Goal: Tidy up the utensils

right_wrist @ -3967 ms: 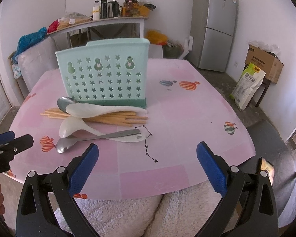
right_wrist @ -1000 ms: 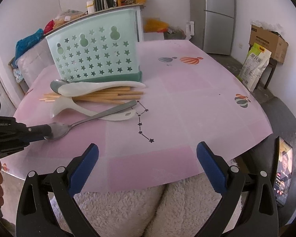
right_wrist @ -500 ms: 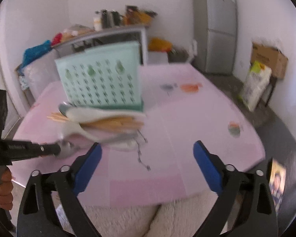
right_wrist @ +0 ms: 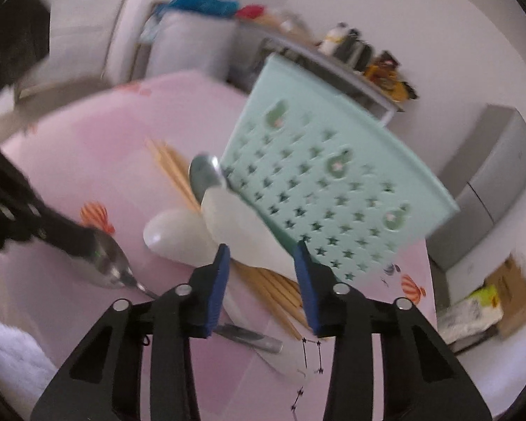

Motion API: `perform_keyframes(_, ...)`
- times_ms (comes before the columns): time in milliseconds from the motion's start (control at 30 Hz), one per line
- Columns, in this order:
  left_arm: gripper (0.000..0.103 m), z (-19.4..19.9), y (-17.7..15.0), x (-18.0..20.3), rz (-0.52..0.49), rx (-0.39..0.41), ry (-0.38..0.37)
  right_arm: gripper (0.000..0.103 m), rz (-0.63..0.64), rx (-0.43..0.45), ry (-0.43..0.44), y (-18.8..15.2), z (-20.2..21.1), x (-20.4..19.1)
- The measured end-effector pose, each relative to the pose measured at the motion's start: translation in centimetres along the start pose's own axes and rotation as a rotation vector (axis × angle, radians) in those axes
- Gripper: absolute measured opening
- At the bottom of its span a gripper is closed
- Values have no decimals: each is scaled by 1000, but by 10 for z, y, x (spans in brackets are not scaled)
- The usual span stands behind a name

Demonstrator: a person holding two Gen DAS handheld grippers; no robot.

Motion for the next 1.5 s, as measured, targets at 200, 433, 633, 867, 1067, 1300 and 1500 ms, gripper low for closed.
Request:
perform_keyframes(200, 3, -2, 3, -4, 12, -6, -30, 35, 133, -53, -6, -10, -7, -9)
perform_keyframes(433, 3, -3, 5, -6, 17, -5, -42, 29, 228, -63, -37, -9, -21, -11)
perform_keyframes(633, 3, 0, 3, -8, 19, 13, -39, 15, 255, -35, -85, -7, -23, -11)
perform_keyframes(867, 2, 7, 2, -2, -12, 64, -18, 10, 165, 34, -140, 1, 2, 8)
perform_keyframes(1067, 0, 28, 6, 20, -110, 165, -3, 3, -86, 94, -179, 1, 42, 58)
perform_keyframes(1300, 0, 52, 19, 49, -222, 272, 0, 2, -343, 137, -219, -12, 62, 109)
perform_keyframes(1500, 0, 68, 39, 71, -261, 342, -45, 2, -479, 143, -258, -36, 73, 138)
Point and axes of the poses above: each gripper's, at about its wrist camera, not at the fingertips, and z roughly against the way its jaws point, x to its right, y to its top, the point moved 10 cm from there along -z, roughly the way its jaws point, and after that the axes turned 5 degrees about z, right-handed, at the moved point
